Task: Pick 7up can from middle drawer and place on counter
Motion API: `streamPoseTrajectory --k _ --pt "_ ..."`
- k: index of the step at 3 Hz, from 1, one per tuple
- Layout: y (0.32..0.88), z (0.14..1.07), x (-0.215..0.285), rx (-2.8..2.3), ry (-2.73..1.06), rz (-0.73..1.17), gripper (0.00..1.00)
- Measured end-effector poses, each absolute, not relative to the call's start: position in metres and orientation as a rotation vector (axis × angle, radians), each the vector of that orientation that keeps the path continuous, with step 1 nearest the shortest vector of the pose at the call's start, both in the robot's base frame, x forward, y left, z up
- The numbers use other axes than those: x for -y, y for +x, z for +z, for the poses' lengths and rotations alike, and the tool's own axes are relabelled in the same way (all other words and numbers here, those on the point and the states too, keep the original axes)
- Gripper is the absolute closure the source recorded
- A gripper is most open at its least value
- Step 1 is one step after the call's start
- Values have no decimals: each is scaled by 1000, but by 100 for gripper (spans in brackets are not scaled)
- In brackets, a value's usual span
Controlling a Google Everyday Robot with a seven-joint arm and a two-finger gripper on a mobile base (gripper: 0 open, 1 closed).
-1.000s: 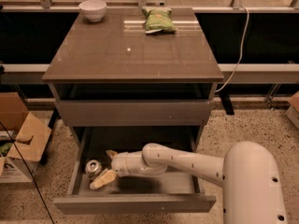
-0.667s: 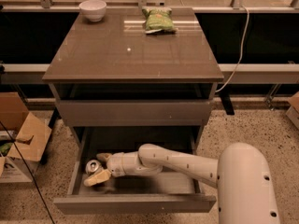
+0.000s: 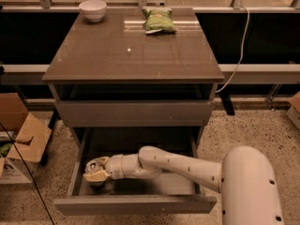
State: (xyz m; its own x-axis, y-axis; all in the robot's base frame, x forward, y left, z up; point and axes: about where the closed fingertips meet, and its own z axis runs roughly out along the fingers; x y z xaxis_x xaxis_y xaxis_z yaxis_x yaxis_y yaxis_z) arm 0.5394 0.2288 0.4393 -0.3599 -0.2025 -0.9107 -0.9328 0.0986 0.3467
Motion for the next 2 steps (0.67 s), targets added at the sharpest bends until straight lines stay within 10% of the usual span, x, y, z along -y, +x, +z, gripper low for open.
streamPoseTrajectory --k 2 --pt "529 502 -147 -1712 -1196 1260 100"
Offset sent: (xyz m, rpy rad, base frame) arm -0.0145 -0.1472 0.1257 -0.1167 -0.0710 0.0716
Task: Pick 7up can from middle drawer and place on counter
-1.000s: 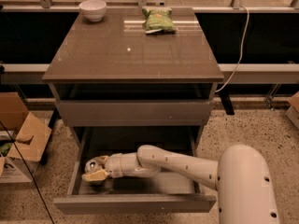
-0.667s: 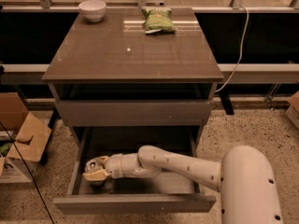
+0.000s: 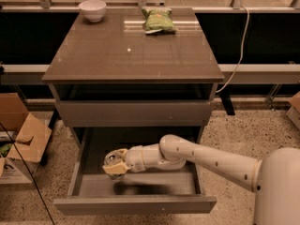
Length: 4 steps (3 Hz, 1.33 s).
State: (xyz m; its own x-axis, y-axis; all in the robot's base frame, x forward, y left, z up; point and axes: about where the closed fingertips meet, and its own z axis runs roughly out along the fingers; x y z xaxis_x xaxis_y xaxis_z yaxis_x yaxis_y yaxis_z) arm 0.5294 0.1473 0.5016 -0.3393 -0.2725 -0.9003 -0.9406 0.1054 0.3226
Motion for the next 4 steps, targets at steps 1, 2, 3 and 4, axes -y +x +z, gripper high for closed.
streamPoseTrajectory --k 1,2,3,4 --pt "529 560 -98 -1638 -1302 1223 100" --pt "529 619 -55 -1532 -1388 1205 100" --pt "522 700 -5 -1422 -1483 1157 100" --pt "522 765 22 -1398 -1542 1084 100"
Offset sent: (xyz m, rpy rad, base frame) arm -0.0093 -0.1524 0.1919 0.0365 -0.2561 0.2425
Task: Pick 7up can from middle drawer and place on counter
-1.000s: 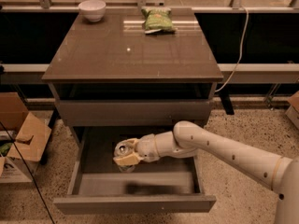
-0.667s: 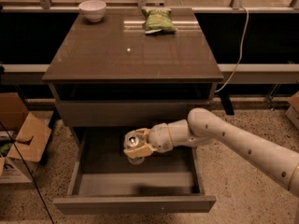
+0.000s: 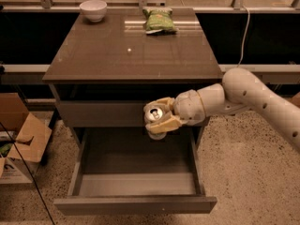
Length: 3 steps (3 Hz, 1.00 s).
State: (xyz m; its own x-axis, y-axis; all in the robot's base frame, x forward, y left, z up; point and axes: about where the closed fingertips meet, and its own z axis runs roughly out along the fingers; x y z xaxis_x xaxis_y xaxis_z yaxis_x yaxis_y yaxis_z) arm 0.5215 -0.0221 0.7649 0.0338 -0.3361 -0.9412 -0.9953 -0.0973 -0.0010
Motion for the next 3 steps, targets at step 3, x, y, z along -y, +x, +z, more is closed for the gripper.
streamPoseTrajectory --k 3 --pt "562 926 40 -1404 -1663 781 100"
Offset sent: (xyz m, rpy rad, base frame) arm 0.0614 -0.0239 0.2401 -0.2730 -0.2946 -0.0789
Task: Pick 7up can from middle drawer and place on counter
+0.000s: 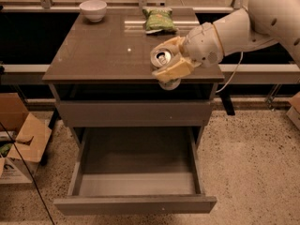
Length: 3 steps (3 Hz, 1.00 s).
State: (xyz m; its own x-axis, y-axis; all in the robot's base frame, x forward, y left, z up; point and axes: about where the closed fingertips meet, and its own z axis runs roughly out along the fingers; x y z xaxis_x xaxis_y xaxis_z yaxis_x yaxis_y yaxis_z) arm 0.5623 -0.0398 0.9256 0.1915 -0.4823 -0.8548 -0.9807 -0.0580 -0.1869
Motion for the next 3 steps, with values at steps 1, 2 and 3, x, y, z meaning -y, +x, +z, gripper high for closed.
streamPoseTrajectory --k 1,2,3 --pt "561 922 38 -1406 -1666 789 100" --pt "571 922 29 -1410 -1634 773 100" --pt "587 933 29 -1398 -1527 778 100"
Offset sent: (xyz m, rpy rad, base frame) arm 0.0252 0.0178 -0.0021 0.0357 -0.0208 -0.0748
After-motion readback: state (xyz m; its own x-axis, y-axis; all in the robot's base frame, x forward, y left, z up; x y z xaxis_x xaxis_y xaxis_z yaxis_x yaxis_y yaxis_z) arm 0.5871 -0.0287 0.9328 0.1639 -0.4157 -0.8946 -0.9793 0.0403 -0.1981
